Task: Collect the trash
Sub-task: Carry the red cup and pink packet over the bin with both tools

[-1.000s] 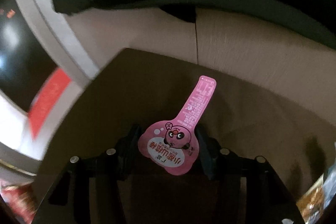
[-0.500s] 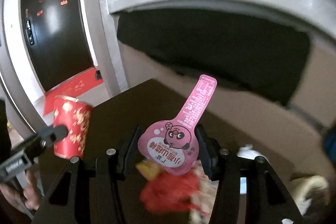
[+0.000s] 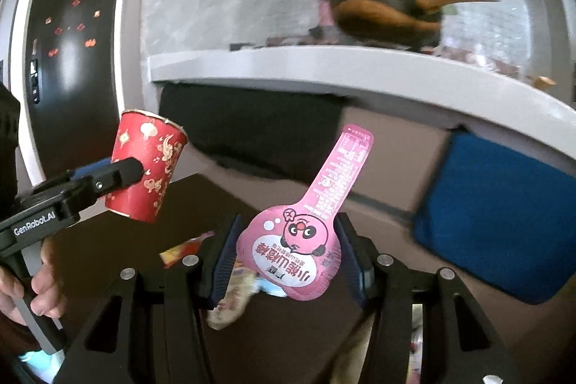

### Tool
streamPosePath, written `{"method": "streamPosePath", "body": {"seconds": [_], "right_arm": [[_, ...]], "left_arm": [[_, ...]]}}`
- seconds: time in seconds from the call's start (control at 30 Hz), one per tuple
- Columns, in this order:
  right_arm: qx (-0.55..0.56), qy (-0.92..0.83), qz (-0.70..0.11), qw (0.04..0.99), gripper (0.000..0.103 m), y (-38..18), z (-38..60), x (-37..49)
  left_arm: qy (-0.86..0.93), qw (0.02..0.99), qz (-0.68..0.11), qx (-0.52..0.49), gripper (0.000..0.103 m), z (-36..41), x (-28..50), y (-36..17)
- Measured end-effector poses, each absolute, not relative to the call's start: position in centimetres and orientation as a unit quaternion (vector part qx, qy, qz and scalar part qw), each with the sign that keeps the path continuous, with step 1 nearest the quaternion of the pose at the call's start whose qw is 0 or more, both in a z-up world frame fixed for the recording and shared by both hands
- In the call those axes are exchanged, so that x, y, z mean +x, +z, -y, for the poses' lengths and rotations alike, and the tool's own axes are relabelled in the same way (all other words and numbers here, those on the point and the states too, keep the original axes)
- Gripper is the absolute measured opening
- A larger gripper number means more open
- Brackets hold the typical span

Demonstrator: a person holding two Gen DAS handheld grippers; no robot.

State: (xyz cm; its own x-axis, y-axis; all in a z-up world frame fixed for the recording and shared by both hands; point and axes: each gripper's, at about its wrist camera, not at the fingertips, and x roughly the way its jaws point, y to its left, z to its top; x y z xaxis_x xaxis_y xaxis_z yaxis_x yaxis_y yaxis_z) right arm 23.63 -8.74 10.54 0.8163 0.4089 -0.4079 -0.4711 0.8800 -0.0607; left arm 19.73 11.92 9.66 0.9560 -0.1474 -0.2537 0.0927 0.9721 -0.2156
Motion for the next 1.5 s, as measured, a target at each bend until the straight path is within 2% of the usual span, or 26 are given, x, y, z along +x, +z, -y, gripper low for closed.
{"method": "streamPosePath", "body": {"seconds": [0.13, 0.67, 1.5], "right_arm": [[-0.063, 0.210, -0.179, 0.959, 0.049, 11.3, 13.0, 23.0], [-0.034, 0.133, -0.165, 0.977, 0.049, 11.6, 23.4, 21.4], [0.006, 0.108, -0.228, 0.968, 0.049, 5.2, 28.7, 24.7]], "left_arm": [[-0.074, 0.987, -0.119, -0.077, 0.053, -7.8, 19.8, 10.8], [-0.164, 0.974, -0.150, -0.044, 0.053, 3.6, 21.6, 10.7], [-0.206, 0.943, -0.256, -0.046, 0.053, 9.2, 27.5, 3.3]]}}
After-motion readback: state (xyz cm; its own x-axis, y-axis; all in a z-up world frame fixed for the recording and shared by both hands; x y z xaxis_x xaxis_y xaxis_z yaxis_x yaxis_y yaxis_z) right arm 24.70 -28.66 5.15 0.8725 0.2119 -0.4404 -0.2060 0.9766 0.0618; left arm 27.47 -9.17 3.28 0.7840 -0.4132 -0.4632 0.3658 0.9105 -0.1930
